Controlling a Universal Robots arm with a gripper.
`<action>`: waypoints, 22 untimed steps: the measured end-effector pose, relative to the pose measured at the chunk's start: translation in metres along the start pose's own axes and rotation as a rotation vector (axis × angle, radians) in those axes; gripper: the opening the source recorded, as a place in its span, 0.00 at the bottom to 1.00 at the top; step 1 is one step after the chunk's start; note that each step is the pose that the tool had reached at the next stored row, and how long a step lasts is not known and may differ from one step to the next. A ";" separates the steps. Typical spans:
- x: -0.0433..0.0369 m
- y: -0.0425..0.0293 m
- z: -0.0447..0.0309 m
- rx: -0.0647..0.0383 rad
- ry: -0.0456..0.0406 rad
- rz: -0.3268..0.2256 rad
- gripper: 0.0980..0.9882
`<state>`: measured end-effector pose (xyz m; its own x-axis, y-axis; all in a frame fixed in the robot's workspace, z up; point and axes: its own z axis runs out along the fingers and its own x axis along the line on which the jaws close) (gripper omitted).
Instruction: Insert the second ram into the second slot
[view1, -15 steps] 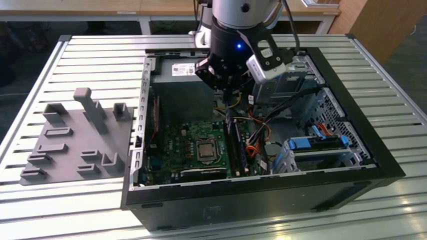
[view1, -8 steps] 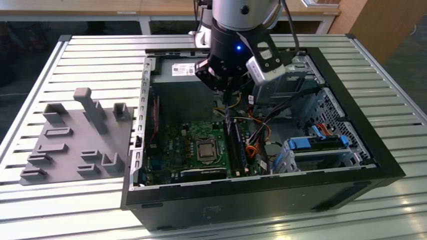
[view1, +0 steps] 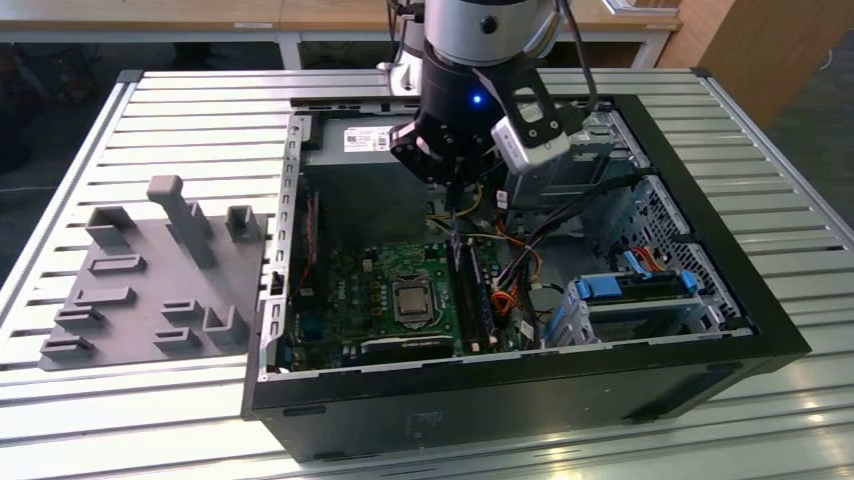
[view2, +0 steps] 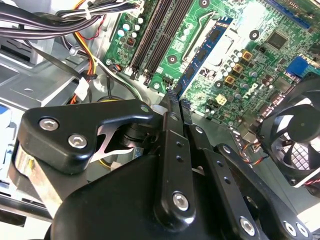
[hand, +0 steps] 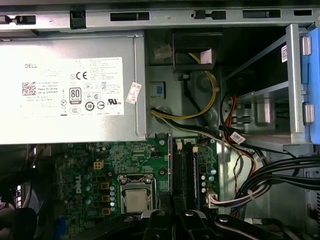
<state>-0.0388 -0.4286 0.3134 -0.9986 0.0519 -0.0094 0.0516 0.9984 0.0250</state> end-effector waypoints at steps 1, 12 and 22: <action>0.0000 0.0000 0.0004 0.000 0.0000 0.000 0.04; 0.0000 -0.0001 0.0036 0.000 0.0001 0.000 0.04; 0.0001 -0.0002 0.0064 0.000 0.0000 0.000 0.04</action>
<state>-0.0388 -0.4286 0.3070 -0.9986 0.0518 -0.0094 0.0516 0.9984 0.0250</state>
